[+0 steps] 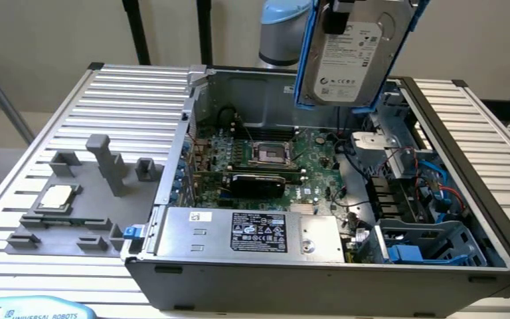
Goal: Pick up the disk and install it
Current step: 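Pick up the disk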
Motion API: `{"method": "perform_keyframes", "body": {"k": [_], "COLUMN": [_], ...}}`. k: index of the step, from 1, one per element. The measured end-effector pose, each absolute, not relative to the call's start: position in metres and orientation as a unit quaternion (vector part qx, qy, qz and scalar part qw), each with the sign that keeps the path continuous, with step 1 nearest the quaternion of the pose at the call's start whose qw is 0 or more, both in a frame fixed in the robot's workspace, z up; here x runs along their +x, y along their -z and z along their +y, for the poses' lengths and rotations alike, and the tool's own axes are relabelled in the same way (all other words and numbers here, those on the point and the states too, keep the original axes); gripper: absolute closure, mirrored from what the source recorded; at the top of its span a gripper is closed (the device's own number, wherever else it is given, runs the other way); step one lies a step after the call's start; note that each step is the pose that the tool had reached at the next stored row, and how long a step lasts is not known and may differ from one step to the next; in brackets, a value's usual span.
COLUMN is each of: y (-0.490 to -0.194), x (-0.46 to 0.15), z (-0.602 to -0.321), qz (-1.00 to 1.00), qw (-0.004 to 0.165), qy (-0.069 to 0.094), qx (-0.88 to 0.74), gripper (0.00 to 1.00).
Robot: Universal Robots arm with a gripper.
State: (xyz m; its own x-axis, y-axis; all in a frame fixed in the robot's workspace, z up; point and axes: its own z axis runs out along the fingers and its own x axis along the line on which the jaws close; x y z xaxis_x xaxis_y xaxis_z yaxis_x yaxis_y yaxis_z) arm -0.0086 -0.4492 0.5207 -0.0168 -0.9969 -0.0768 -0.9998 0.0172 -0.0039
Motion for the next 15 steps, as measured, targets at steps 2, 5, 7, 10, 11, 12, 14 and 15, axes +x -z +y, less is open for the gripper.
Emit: {"method": "perform_keyframes", "body": {"k": [2,5,7,10,11,12,14,15], "y": [-0.519,-0.517,-0.515,-0.513,-0.512,-0.511,-0.509,-0.509], "x": [-0.004,0.002,0.007,0.013,0.015,0.017,0.022,0.024], "z": [-0.455,-0.463,-0.469,-0.478,-0.481,-0.484,-0.490,-0.492], "qz": [0.713,0.713,0.713,0.713,0.713,0.713,0.713,0.713], "qw": [0.029,0.029,0.029,0.029,0.029,0.029,0.029,0.029], "qy": [-0.025,-0.025,-0.025,-0.025,-0.025,-0.025,-0.025,-0.025], "qx": [-0.701,-0.701,-0.701,-0.701,-0.701,-0.701,-0.701,-0.701], "gripper": [0.67,0.67,0.67,0.67,0.67,0.67,0.67,0.67]}}
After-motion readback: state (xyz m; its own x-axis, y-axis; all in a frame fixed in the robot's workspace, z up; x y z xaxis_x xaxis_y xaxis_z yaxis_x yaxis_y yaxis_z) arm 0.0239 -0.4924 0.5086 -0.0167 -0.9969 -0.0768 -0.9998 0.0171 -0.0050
